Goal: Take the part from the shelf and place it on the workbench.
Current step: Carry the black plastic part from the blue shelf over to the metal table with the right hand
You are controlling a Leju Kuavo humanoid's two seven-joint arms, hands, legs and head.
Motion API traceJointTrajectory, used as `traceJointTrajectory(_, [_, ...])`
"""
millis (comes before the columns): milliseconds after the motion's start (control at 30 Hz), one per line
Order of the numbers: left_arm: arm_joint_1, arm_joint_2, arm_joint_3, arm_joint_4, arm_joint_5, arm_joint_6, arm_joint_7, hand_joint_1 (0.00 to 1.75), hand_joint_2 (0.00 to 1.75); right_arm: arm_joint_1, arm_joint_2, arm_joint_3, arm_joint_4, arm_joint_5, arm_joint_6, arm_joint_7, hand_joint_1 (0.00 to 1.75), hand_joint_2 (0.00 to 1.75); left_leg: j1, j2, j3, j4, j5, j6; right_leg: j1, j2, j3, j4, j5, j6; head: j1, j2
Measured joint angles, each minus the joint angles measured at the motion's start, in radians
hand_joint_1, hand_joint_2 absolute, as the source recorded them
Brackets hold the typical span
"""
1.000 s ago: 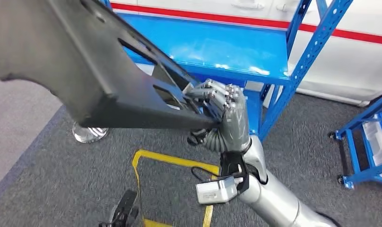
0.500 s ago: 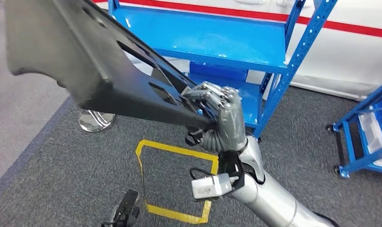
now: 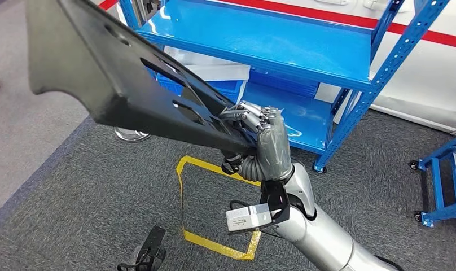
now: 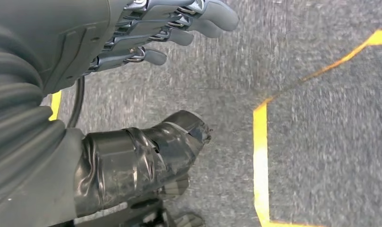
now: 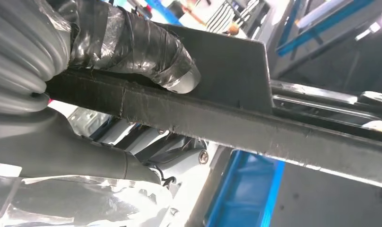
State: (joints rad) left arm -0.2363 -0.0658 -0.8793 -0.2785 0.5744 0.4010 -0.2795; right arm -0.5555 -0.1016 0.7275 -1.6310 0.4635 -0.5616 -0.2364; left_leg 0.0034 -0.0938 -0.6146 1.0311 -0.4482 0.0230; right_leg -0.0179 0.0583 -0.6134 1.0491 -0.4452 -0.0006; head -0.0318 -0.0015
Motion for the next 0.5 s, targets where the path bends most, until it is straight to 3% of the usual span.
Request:
traceJointTrajectory(33, [0.002, 0.000, 0.000, 0.000, 0.000, 0.001, 0.000, 0.00, 1.75, -0.001, 0.003, 0.000, 0.002, 0.000, 0.002, 0.000, 1.75, 1.75, 0.001, 0.002, -0.004, 0.003, -0.001, -0.006, -0.002, -0.011, 0.003, -0.007, 0.003, -0.003, 0.001, 0.000])
traceJointTrajectory(100, [0.002, 0.001, 0.000, 0.000, -0.001, 0.002, 0.000, 0.00, 1.75, -0.006, 0.010, 0.000, 0.004, 0.000, 0.005, -0.002, 1.75, 1.75, -0.001, 0.032, -0.028, 0.049, -0.030, -0.019, -0.008, -0.035, 0.010, -0.020, 0.010, -0.011, -0.004, 0.000])
traceJointTrajectory(167, [0.000, 0.001, 0.000, 0.000, -0.002, 0.003, 0.000, 0.00, 1.75, -0.008, 0.015, 0.000, 0.007, 0.000, 0.006, -0.004, 1.75, 1.75, 0.005, 0.068, -0.085, 0.165, -0.084, -0.032, -0.007, -0.062, 0.012, -0.023, 0.011, -0.015, -0.009, 0.000])
traceJointTrajectory(233, [0.001, 0.000, 0.000, 0.000, -0.004, 0.002, 0.001, 0.00, 1.75, -0.008, 0.018, 0.000, 0.011, 0.000, 0.008, -0.004, 1.75, 1.75, 0.014, 0.078, -0.133, 0.255, -0.106, -0.043, -0.007, -0.087, 0.012, -0.022, 0.009, -0.014, -0.009, 0.000])
traceJointTrajectory(267, [0.002, 0.000, 0.000, 0.000, -0.006, 0.001, 0.003, 0.00, 1.75, -0.008, 0.019, 0.000, 0.013, 0.000, 0.008, -0.004, 1.75, 1.75, 0.019, 0.081, -0.133, 0.251, -0.091, -0.047, -0.008, -0.099, 0.012, -0.021, 0.008, -0.013, -0.010, 0.000])
traceJointTrajectory(300, [0.003, 0.000, 0.000, 0.000, -0.010, 0.000, 0.004, 0.00, 1.75, -0.009, 0.021, 0.000, 0.015, 0.001, 0.008, -0.004, 1.75, 1.75, 0.023, 0.088, -0.113, 0.211, -0.062, -0.051, -0.010, -0.110, 0.013, -0.020, 0.006, -0.010, -0.010, 0.000])
traceJointTrajectory(367, [0.000, 0.000, 0.000, 0.000, -0.021, -0.004, 0.010, 0.00, 1.75, -0.008, 0.023, 0.000, 0.013, 0.011, 0.008, 0.000, 1.75, 1.75, 0.023, 0.125, -0.048, 0.080, -0.004, -0.056, -0.010, -0.128, 0.014, -0.015, 0.000, 0.000, -0.011, 0.000])
traceJointTrajectory(433, [-0.005, 0.000, 0.000, 0.000, -0.035, -0.007, 0.015, 0.00, 1.75, -0.005, 0.024, 0.000, 0.007, 0.028, 0.008, 0.010, 1.75, 1.75, 0.016, 0.148, -0.015, 0.006, 0.015, -0.044, -0.004, -0.144, 0.015, -0.013, -0.002, 0.012, -0.011, 0.000])
traceJointTrajectory(500, [-0.007, 0.002, 0.000, 0.000, -0.046, -0.010, 0.017, 0.00, 1.75, 0.004, 0.024, 0.000, -0.001, 0.043, 0.006, 0.018, 1.75, 1.75, 0.010, 0.132, -0.019, 0.000, 0.018, -0.025, -0.002, -0.161, 0.018, -0.017, -0.001, 0.023, -0.009, 0.000])
